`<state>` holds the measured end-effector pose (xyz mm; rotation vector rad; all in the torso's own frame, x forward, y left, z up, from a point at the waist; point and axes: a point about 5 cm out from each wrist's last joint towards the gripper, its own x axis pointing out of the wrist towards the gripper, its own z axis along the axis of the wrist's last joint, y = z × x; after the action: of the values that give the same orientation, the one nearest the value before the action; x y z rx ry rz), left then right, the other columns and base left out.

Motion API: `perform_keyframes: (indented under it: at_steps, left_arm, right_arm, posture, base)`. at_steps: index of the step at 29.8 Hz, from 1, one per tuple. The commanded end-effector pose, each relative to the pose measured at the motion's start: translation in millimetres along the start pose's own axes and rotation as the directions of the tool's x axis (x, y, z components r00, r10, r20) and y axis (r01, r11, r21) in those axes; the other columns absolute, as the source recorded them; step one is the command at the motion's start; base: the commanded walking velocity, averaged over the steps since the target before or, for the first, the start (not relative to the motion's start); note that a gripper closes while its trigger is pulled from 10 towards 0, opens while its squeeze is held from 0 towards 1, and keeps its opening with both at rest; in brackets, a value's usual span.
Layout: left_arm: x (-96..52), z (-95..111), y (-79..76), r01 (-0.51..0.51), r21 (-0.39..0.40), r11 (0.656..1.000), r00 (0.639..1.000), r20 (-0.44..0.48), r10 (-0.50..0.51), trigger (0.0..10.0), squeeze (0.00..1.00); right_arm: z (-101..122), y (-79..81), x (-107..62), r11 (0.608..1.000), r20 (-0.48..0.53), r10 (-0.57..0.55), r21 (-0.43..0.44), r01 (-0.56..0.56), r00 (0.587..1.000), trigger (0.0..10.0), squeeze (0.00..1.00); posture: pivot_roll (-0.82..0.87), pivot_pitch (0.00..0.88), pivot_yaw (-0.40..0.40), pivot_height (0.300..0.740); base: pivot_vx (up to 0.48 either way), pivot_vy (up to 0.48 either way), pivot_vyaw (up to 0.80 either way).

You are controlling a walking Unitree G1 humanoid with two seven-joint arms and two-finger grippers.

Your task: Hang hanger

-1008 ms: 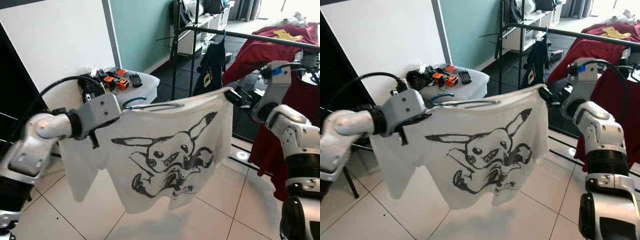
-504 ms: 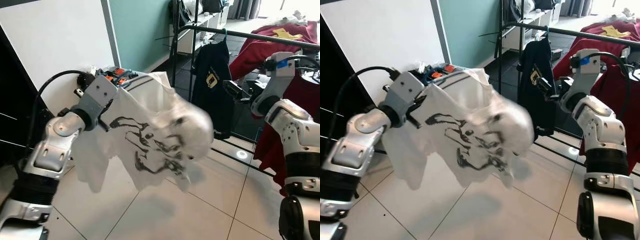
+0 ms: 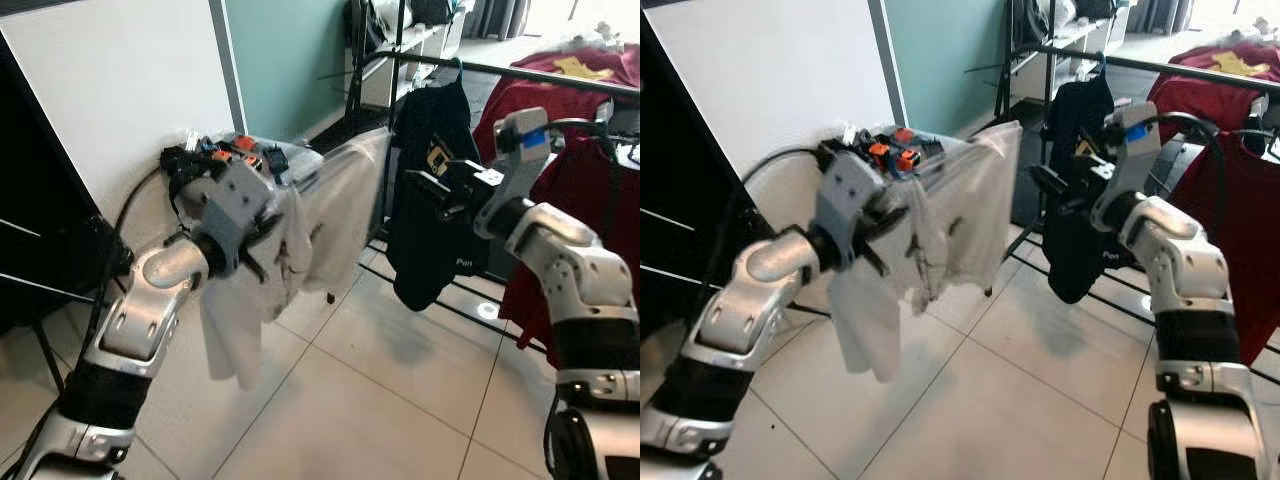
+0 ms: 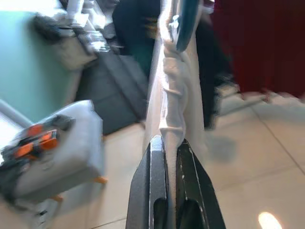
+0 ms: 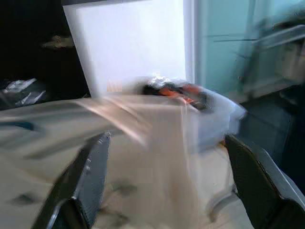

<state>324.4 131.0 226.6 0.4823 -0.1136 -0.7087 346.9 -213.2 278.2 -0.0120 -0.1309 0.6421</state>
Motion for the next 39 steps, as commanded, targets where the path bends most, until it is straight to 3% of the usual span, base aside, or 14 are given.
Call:
perform_keyframes:
  at_steps: [1, 2, 3, 4, 5, 6, 8, 11, 23, 30, 31, 34, 35, 39]
  left_arm:
    - [-5.8, 5.5, -1.6, 0.07, 0.037, 0.997, 0.997, 0.027, -0.071, 7.5, 0.0]
    - [-5.8, 5.5, -1.6, 0.07, 0.037, 0.997, 0.997, 0.027, -0.071, 7.5, 0.0]
    - [-8.7, 4.9, -3.6, 0.126, 0.061, 0.99, 0.992, 0.014, -0.127, 9.0, 0.0]
    - [-10.5, 5.4, -5.7, 0.186, 0.086, 0.979, 0.982, 0.0, -0.186, 10.0, 0.0]
    - [-10.5, 5.4, -5.7, 0.186, 0.086, 0.979, 0.982, 0.0, -0.186, 10.0, 0.0]
    - [-11.2, 5.9, -6.8, 0.221, 0.101, 0.97, 0.975, -0.009, -0.221, 10.0, 0.0]
    - [-11.2, 5.9, -6.8, 0.221, 0.101, 0.97, 0.975, -0.009, -0.221, 10.0, 0.0]
    - [-7.6, 12.5, -20.6, 0.321, 0.116, 0.94, 0.946, 0.005, -0.324, 10.0, 0.0]
    - [-2.6, 23.2, -45.1, 0.484, 0.142, 0.863, 0.871, 0.02, -0.492, 10.0, 0.0]
    - [-1.7, 24.9, -48.7, 0.505, 0.146, 0.851, 0.858, 0.023, -0.513, 10.0, 0.0]
    - [-1.4, 25.9, -49.9, 0.509, 0.147, 0.848, 0.855, 0.025, -0.517, 10.0, 0.0]
    - [-1.4, 26.7, -50.8, 0.512, 0.148, 0.846, 0.853, 0.026, -0.521, 10.0, 0.0]
    - [-1.1, 28.4, -50.8, 0.513, 0.15, 0.845, 0.852, 0.029, -0.523, 10.0, 0.0]
    - [-0.5, 31.5, -50.5, 0.514, 0.154, 0.844, 0.851, 0.035, -0.524, 10.0, 0.0]
  right_arm:
    - [12.6, 15.5, -2.8, 0.985, 0.048, 0.17, -0.04, -0.168, 0.984, 10.0, 0.0]
    - [12.6, 15.5, -2.8, 0.985, 0.048, 0.17, -0.04, -0.168, 0.984, 10.0, 0.0]
    - [16.3, 26.4, -10.6, 0.948, 0.034, 0.312, -0.071, -0.309, 0.949, 10.0, 0.0]
    - [17.0, 40.3, -19.4, 0.874, -0.016, 0.479, -0.088, -0.479, 0.878, 10.0, 0.0]
    - [17.0, 40.3, -19.4, 0.874, -0.016, 0.479, -0.088, -0.479, 0.878, 10.0, 0.0]
    - [16.4, 48.3, -25.0, 0.814, -0.053, 0.571, -0.087, -0.574, 0.819, 10.0, 0.0]
    - [16.4, 48.3, -25.0, 0.814, -0.053, 0.571, -0.087, -0.574, 0.819, 10.0, 0.0]
    - [15.4, 70.2, -25.3, 0.677, -0.107, 0.725, -0.07, -0.733, 0.68, 10.0, 0.0]
    - [20.4, 91.6, -7.5, 0.591, -0.093, 0.794, -0.112, -0.799, 0.6, 10.0, 0.0]
    - [20.6, 94.5, -7.1, 0.572, -0.102, 0.807, -0.112, -0.813, 0.582, 10.0, 0.0]
    - [18.9, 95.7, -6.3, 0.57, -0.113, 0.807, -0.108, -0.815, 0.579, 3.6, 0.0]
    - [17.7, 96.5, -5.4, 0.568, -0.121, 0.807, -0.105, -0.816, 0.578, 3.6, 0.0]
    - [15.1, 97.1, -3.9, 0.571, -0.137, 0.803, -0.1, -0.815, 0.58, 0.0, 0.0]
    - [12.5, 98.3, -2.4, 0.571, -0.151, 0.801, -0.097, -0.815, 0.579, 0.0, 0.0]
  posture:
    - [-0.09, 0.036, 0.067, 0.74]
    - [-0.09, 0.036, 0.067, 0.74]
    - [-0.1, 0.036, 0.068, 0.74]
    - [-0.1, 0.035, 0.065, 0.74]
    - [-0.1, 0.035, 0.065, 0.74]
    - [-0.1, 0.037, 0.065, 0.74]
    - [-0.1, 0.037, 0.065, 0.74]
    - [-0.1, 0.036, 0.06, 0.74]
    - [-0.1, 0.036, 0.064, 0.74]
    - [-0.1, 0.039, 0.063, 0.74]
    - [-0.1, 0.039, 0.062, 0.74]
    - [-0.1, 0.039, 0.062, 0.74]
    - [-0.1, 0.039, 0.062, 0.74]
    - [-0.1, 0.039, 0.061, 0.74]
  base:
    - [0.0, 0.0, 0.0]
    - [0.0, 0.0, 0.0]
    - [0.0, 0.0, 0.0]
    - [0.0, 0.0, 0.0]
    - [0.0, 0.0, 0.0]
    - [0.0, 0.0, 0.0]
    - [0.0, 0.0, 0.0]
    - [0.0, 0.0, 0.0]
    - [0.0, 0.0, 0.0]
    - [0.0, 0.0, 0.0]
    - [0.0, 0.0, 0.0]
    - [0.0, 0.0, 0.0]
    - [0.0, 0.0, 0.0]
    - [0.0, 0.0, 0.0]
